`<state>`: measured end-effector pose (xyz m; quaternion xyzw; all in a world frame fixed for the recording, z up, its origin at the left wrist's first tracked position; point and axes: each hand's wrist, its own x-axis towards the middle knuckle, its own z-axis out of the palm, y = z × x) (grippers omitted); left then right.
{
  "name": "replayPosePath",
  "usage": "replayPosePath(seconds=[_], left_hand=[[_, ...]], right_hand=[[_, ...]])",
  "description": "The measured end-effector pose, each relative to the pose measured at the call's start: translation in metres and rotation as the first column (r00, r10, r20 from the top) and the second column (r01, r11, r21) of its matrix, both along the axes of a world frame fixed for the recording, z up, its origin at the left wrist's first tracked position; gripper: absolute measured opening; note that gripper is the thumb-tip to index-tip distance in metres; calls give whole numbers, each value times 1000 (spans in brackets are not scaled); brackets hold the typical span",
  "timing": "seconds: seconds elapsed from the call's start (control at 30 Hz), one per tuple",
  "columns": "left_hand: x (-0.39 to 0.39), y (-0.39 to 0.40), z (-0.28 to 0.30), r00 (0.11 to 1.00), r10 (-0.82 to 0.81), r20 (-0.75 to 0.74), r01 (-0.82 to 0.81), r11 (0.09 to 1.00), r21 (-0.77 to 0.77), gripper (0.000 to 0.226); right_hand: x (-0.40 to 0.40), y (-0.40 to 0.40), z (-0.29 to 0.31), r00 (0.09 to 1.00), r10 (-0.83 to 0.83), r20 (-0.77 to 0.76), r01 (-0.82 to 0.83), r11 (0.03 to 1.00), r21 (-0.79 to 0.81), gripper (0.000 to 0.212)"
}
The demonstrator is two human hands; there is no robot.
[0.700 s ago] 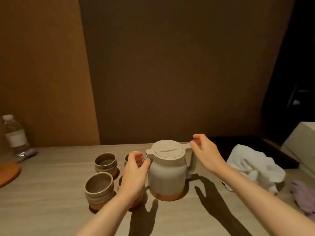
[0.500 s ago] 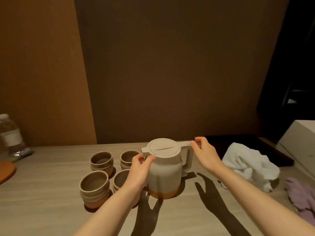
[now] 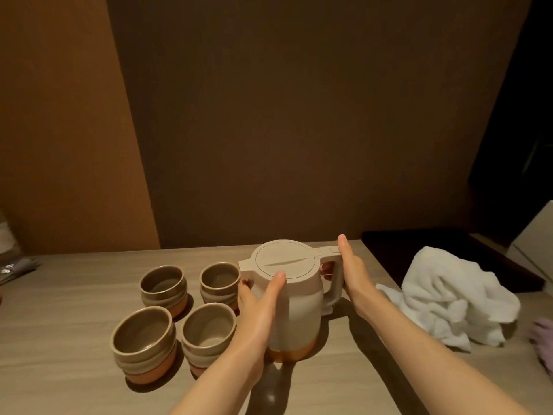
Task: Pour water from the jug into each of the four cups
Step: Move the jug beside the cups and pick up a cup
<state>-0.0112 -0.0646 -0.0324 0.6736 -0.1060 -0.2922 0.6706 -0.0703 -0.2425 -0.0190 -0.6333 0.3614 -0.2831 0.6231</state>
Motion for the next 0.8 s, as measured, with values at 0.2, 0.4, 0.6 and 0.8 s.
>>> replayPosePath(seconds=[0.2,0.4,0.6,0.8], left_hand=[[1,-1,1,974,-38,222,11,993,120,145],[12,3,1,949,-106,296,53,982,184,141],[10,17,5,940,-164,299,155,986,54,136],[-2,25,15,942,-194,273,196,980,19,133]], right_hand=[[-8,-4,-4,994,55,98,-56,998,8,74],[-25,6,-10,967,152,204,-168,984,66,70],[-46,23,-13,935,170,310,-203,976,77,68],[-54,50,-4,934,-77,350,16,985,174,57]])
